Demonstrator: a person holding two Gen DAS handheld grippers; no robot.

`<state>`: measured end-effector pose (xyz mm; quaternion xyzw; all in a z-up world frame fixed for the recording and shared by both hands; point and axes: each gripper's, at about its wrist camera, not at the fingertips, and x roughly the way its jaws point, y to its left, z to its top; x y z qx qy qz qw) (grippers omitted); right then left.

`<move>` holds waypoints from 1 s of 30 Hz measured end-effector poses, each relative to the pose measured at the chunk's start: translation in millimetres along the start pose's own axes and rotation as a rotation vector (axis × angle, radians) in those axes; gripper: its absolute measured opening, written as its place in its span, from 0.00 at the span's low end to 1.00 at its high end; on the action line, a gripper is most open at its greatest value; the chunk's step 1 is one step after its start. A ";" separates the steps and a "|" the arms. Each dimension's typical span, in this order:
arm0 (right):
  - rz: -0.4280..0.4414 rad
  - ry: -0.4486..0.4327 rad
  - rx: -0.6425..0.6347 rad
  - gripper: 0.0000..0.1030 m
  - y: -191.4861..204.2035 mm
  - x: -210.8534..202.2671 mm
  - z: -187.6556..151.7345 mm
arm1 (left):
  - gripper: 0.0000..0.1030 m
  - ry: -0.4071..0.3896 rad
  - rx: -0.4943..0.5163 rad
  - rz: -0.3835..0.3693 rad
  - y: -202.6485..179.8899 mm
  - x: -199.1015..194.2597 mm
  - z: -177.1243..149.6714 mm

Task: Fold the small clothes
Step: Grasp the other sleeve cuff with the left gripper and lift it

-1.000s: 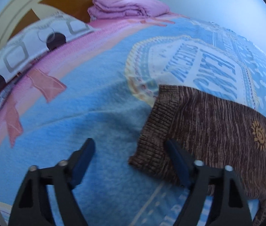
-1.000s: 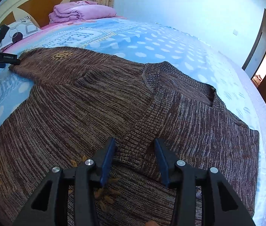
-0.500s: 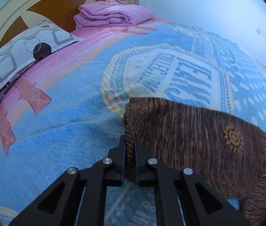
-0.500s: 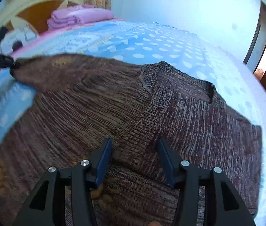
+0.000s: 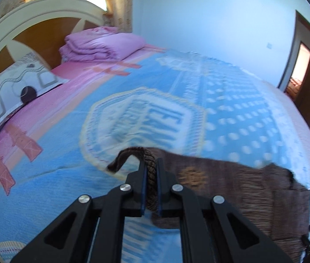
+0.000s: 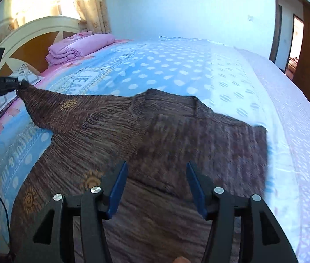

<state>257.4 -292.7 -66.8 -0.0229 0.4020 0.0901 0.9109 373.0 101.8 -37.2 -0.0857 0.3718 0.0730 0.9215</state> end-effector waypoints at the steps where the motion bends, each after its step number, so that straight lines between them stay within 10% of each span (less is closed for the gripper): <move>1: -0.003 0.000 0.003 0.55 -3.7 -3.9 -3.9 | 0.08 -0.004 0.005 -0.016 -9.2 -4.4 1.8; 20: -0.002 0.014 0.058 0.56 -45.5 -37.4 -63.1 | 0.08 0.029 0.127 -0.236 -199.1 -23.4 -53.4; 30: 0.012 0.020 0.064 0.56 -47.0 -27.1 -79.1 | 0.20 0.118 0.311 -0.178 -286.2 11.6 -126.6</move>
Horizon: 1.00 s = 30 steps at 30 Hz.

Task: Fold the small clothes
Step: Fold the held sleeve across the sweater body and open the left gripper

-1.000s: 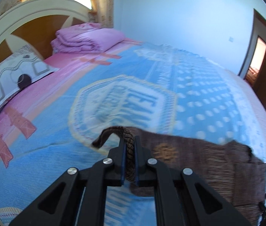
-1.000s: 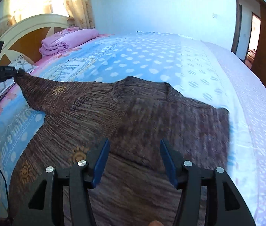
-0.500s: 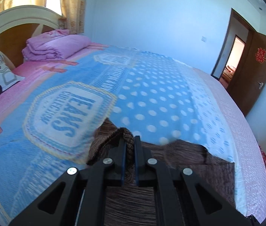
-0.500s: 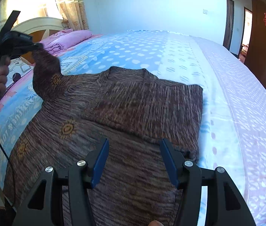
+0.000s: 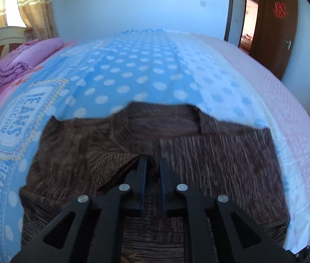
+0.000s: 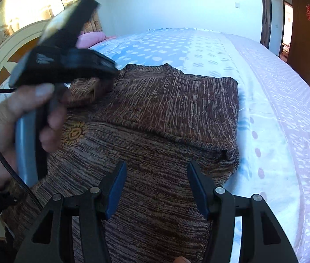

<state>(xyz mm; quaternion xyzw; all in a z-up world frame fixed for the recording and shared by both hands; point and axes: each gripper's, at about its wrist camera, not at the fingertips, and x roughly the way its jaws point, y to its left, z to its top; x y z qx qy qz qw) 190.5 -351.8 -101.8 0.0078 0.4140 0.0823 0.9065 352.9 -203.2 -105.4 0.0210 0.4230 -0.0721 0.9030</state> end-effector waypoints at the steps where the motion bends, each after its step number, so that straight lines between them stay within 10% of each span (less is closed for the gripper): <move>1: -0.002 0.000 -0.001 0.56 -0.9 0.6 -1.0 | 0.23 0.021 0.013 -0.011 -3.3 2.0 -2.9; 8: 0.002 -0.018 0.034 0.56 -16.6 -0.7 -4.8 | 0.67 -0.145 0.176 0.134 34.7 -41.3 -28.1; 14: 0.061 -0.024 0.053 0.56 -5.2 -5.4 20.1 | 0.66 -0.099 0.143 0.462 145.2 -16.5 -29.4; 19: 0.103 -0.006 0.019 0.56 33.5 11.7 70.2 | 0.66 0.006 0.095 0.487 183.4 13.2 -33.5; 29: -0.081 0.128 -0.331 0.55 140.0 129.1 122.8 | 0.81 0.010 0.012 0.462 201.5 18.7 -46.3; 30: -0.132 0.131 -0.356 0.44 142.5 138.3 124.8 | 0.81 0.008 0.004 0.456 202.7 18.3 -46.8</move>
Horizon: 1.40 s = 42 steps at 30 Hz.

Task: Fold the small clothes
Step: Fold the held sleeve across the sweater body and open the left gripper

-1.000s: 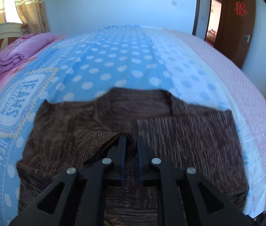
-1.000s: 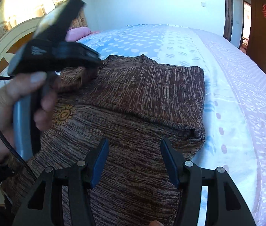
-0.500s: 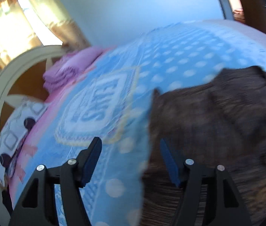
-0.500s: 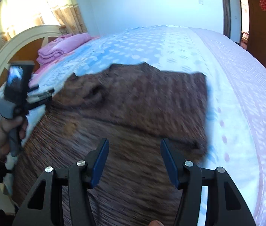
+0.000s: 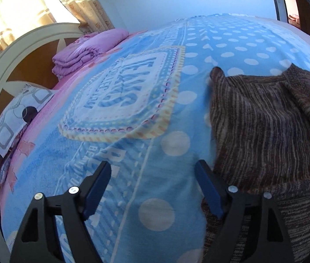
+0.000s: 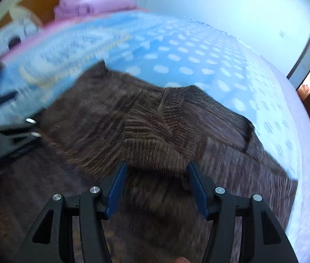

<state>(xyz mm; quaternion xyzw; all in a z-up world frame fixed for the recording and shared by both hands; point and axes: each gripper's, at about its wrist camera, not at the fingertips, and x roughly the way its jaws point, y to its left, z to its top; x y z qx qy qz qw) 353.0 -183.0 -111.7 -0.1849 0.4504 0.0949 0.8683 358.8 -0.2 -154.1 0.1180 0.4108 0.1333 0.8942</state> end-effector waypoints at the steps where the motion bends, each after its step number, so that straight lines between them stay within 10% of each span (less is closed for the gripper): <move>1: -0.044 -0.006 0.005 0.33 -4.7 3.2 2.7 | 0.81 -0.003 -0.002 -0.003 0.4 -0.2 -0.6; 6: -0.187 0.013 0.294 0.33 -98.2 6.6 0.9 | 0.81 -0.006 -0.024 -0.025 3.6 0.6 -1.1; 9: -0.123 0.020 0.398 0.33 -131.1 -7.1 -17.1 | 0.81 -0.004 -0.038 -0.042 5.8 1.6 -1.3; 16: 0.312 -0.009 0.434 0.33 -94.7 -40.2 -47.9 | 0.85 0.002 -0.053 -0.041 8.4 3.2 -1.5; 20: 0.266 0.031 0.363 0.30 -66.9 -23.3 -50.8 | 0.87 0.000 -0.051 -0.023 8.3 2.6 -1.9; 22: 0.289 0.027 0.383 0.05 -67.1 -19.6 -54.8 | 0.89 0.002 -0.056 -0.018 9.8 2.5 -2.3; 32: 0.284 0.001 0.345 0.05 -58.3 -32.1 -80.1 | 0.95 0.012 -0.077 0.008 16.0 2.5 -4.0; 35: 0.280 -0.026 0.352 0.19 -64.7 -35.4 -80.8 | 0.95 0.013 -0.100 -0.029 26.3 -4.4 -2.3; 37: 0.262 -0.064 0.358 0.53 -68.5 -41.6 -80.4 | 0.95 -0.023 -0.104 -0.041 32.0 -15.7 3.7; 42: 0.225 -0.129 0.396 0.54 -74.1 -48.5 -84.0 | 0.97 -0.093 -0.057 -0.123 15.0 -34.6 39.8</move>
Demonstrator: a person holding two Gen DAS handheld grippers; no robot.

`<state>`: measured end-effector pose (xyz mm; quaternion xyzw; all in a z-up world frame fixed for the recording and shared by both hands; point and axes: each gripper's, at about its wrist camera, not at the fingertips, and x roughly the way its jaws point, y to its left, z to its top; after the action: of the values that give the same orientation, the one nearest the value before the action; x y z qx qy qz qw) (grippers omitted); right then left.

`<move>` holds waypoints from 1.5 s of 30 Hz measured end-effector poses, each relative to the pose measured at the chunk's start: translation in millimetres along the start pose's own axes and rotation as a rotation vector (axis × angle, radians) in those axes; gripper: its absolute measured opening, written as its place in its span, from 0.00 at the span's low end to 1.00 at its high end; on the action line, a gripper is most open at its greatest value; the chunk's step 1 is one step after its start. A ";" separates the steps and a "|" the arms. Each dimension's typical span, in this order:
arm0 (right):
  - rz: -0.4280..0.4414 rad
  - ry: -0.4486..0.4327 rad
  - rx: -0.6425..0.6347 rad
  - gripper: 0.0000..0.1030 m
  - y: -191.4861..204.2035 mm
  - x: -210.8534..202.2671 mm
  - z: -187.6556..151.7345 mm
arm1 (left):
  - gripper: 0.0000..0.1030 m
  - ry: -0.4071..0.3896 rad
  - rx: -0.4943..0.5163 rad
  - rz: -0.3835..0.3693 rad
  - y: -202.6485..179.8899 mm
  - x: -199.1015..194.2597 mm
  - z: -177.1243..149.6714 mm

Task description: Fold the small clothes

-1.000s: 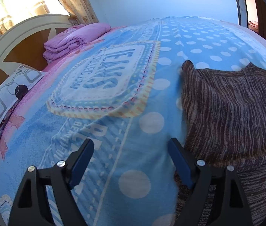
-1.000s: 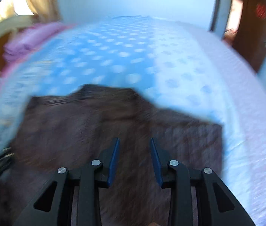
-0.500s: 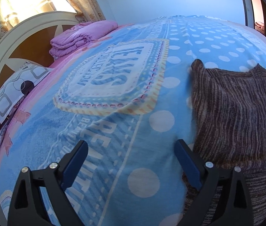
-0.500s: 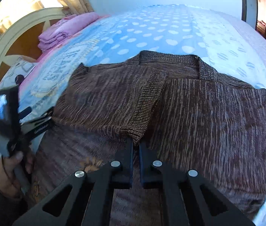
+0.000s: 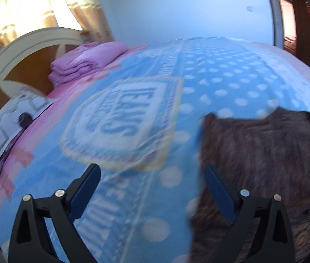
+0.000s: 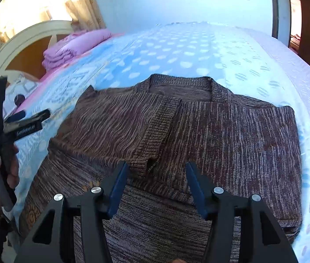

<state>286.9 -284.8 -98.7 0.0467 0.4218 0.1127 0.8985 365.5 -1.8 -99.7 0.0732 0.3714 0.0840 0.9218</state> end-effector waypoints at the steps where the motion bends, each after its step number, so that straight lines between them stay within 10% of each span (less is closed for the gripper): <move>1: 0.007 -0.004 0.006 0.54 -0.1 1.0 -1.3 | 0.97 -0.001 0.012 0.000 -8.3 4.4 6.1; 12: 0.005 -0.026 -0.013 0.54 -10.5 -5.0 -27.0 | 1.00 0.097 0.171 0.255 -41.6 100.9 25.2; 25: -0.069 -0.056 0.012 0.55 -34.9 -37.7 -25.4 | 1.00 0.029 0.095 0.086 -15.2 17.7 -8.1; 31: -0.192 0.069 0.033 0.55 -73.0 -25.4 -39.9 | 1.00 0.062 0.192 0.098 -19.4 29.7 -36.4; 40: -0.199 -0.024 0.071 0.55 -91.1 -59.4 -24.7 | 1.00 0.081 0.151 0.096 -14.6 28.2 -34.0; 45: -0.366 -0.028 0.103 0.55 -109.4 -35.0 0.7 | 1.00 -0.002 0.120 0.099 -14.8 4.9 -8.4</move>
<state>283.6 -399.4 -91.7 0.0166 0.4159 -0.0748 0.9062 364.6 -14.6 -111.9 0.1465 0.3708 0.1069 0.9108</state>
